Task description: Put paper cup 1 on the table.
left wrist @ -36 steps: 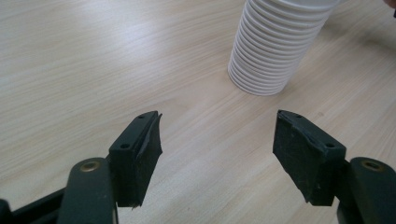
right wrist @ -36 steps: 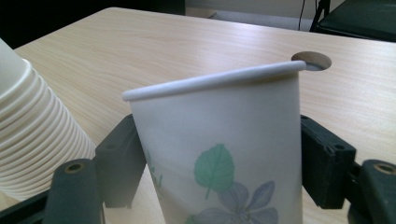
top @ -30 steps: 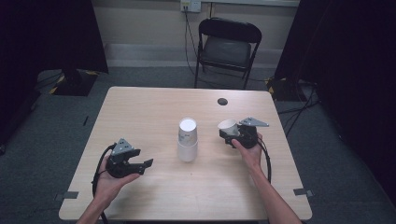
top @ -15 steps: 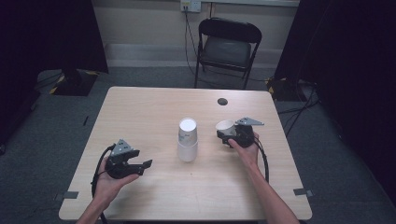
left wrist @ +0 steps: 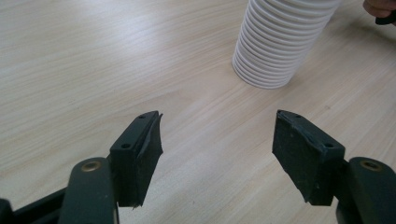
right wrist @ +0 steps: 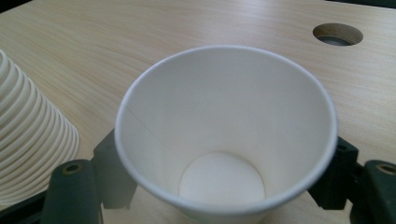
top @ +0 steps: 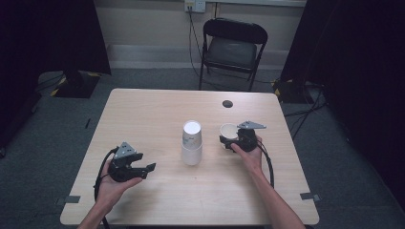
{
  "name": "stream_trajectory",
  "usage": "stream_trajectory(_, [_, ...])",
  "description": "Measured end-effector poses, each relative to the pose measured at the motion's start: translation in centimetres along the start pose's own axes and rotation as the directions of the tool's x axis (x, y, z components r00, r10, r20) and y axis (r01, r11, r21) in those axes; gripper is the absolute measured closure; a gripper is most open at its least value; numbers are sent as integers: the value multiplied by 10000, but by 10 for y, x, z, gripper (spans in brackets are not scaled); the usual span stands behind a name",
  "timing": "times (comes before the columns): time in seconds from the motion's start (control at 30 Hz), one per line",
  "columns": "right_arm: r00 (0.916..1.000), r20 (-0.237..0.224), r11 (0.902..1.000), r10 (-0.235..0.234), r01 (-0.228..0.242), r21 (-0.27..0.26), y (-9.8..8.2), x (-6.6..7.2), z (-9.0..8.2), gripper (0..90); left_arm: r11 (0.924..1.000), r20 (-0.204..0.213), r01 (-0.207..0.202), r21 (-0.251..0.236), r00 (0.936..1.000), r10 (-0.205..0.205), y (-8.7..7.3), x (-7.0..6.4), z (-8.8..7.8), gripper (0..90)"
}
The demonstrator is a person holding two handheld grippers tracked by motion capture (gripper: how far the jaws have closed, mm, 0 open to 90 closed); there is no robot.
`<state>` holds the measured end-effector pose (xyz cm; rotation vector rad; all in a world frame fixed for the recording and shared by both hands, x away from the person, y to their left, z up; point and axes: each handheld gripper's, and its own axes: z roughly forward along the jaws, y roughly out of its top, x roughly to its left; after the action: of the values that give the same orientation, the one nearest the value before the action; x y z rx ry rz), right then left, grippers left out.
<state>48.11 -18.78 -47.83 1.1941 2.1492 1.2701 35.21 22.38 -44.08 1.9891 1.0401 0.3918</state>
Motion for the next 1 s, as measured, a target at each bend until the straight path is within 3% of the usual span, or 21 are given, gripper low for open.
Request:
stream_trajectory(0.27, [10000,5,9996,-98,97,248,-5,1,-2,225,10000,1,-85,-24,10000,85,0,-2,1,326])
stream_trajectory(0.47, [9998,-134,9989,178,-172,444,-7,0,-1,165,10000,-7,3,-15,10000,-3,0,-1,2,322])
stream_trajectory(0.9, [9994,-129,9974,306,-297,663,-13,-5,-15,141,9999,112,-7,-114,9999,8,5,-3,1,290])
stream_trajectory(1.0, [9993,-104,9965,356,-347,756,-15,-6,-18,143,9995,58,223,-220,9997,-222,7,-4,1,263])
